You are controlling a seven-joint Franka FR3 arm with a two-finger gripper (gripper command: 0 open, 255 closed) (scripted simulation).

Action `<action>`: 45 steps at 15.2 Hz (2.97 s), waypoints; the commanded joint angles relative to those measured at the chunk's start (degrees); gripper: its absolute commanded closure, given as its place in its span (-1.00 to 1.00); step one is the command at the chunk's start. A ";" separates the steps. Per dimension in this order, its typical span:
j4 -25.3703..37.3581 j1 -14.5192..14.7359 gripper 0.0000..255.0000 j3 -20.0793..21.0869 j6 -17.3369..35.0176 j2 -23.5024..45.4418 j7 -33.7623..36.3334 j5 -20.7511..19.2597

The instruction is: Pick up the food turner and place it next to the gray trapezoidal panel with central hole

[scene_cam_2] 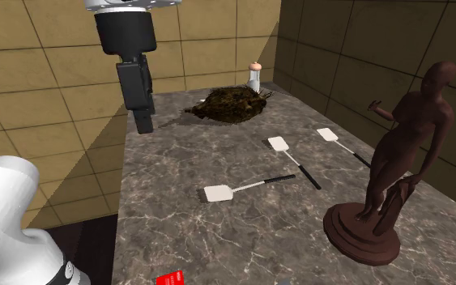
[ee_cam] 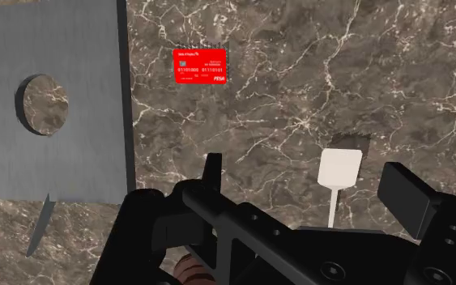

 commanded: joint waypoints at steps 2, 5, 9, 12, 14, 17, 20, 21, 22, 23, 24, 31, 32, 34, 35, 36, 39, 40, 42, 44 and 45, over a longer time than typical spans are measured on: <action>-0.84 0.11 -1.00 0.08 1.91 1.00 0.31 0.30; -2.92 0.43 -1.00 0.34 7.62 4.44 1.16 1.14; -4.62 0.84 -1.00 0.77 15.16 9.99 2.15 2.15; -5.06 1.14 -1.00 1.14 20.64 14.79 2.80 2.82; -4.95 1.33 -1.00 1.40 24.17 18.26 3.20 3.21; -4.19 1.63 -1.00 1.82 29.21 23.79 3.76 3.72; -2.72 1.91 -1.00 2.24 33.87 29.64 4.27 4.12; -2.07 2.01 -1.00 2.39 35.32 31.65 4.43 4.23; -1.35 2.10 -1.00 2.54 36.72 33.68 4.59 4.33; -0.54 2.19 -1.00 2.69 38.06 35.73 4.75 4.41; 0.33 2.28 -1.00 2.84 39.35 37.79 4.90 4.48; 5.29 2.85 -1.00 3.48 46.25 49.16 5.76 4.44; 5.04 2.85 -1.00 3.47 46.97 49.64 5.82 4.35; 4.59 2.86 -1.00 3.45 48.39 50.62 5.95 4.17; 4.39 2.87 -1.00 3.43 49.10 51.13 6.01 4.08; 4.19 2.88 -1.00 3.41 49.81 51.64 6.08 3.98; 4.08 2.89 -1.00 3.40 50.22 51.94 6.12 3.92; 4.09 2.89 -1.00 3.40 50.22 51.94 6.12 3.92; 4.09 2.89 -1.00 3.40 50.22 51.94 6.12 3.92; 4.09 2.89 -1.00 3.40 50.20 51.94 6.12 3.92; 4.09 2.89 -1.00 3.40 50.20 51.94 6.12 3.92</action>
